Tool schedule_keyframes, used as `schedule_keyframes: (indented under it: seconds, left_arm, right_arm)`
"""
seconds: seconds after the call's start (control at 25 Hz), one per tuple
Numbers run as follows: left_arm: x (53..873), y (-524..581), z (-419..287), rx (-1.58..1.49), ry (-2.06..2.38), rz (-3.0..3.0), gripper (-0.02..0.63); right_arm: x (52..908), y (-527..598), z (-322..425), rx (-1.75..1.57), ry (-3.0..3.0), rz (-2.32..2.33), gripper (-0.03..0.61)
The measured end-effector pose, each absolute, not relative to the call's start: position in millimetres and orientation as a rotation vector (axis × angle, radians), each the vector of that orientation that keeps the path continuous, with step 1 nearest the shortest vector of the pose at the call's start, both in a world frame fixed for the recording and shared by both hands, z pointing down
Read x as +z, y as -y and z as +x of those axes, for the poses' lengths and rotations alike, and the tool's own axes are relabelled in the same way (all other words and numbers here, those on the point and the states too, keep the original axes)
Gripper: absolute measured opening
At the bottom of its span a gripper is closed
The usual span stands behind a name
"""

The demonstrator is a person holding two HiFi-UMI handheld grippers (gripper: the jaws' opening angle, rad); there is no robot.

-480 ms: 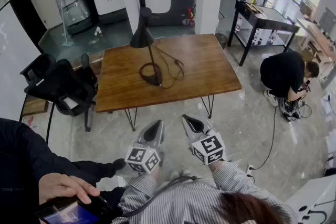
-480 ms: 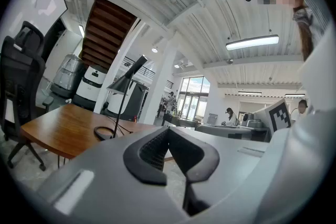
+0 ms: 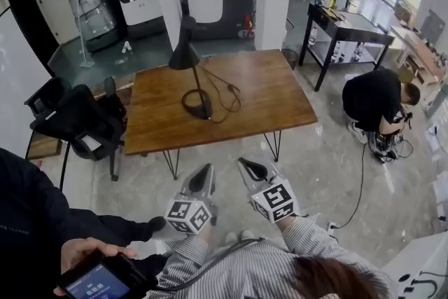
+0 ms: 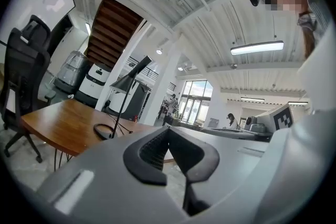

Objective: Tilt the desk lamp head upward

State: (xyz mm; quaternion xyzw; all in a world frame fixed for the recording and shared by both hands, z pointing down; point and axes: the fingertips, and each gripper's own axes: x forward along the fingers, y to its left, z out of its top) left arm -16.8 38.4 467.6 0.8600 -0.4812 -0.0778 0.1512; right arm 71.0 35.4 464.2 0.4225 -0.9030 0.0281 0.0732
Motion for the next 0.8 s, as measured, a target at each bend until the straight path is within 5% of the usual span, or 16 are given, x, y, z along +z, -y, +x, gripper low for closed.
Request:
schedule_keyframes:
  seconds: [0.8]
  left_arm:
    - [473,-41,-7,-0.234,1.338,2.476,0.005]
  right_arm:
    - [459,-35,76,0.176,2.847,1.255,0.0]
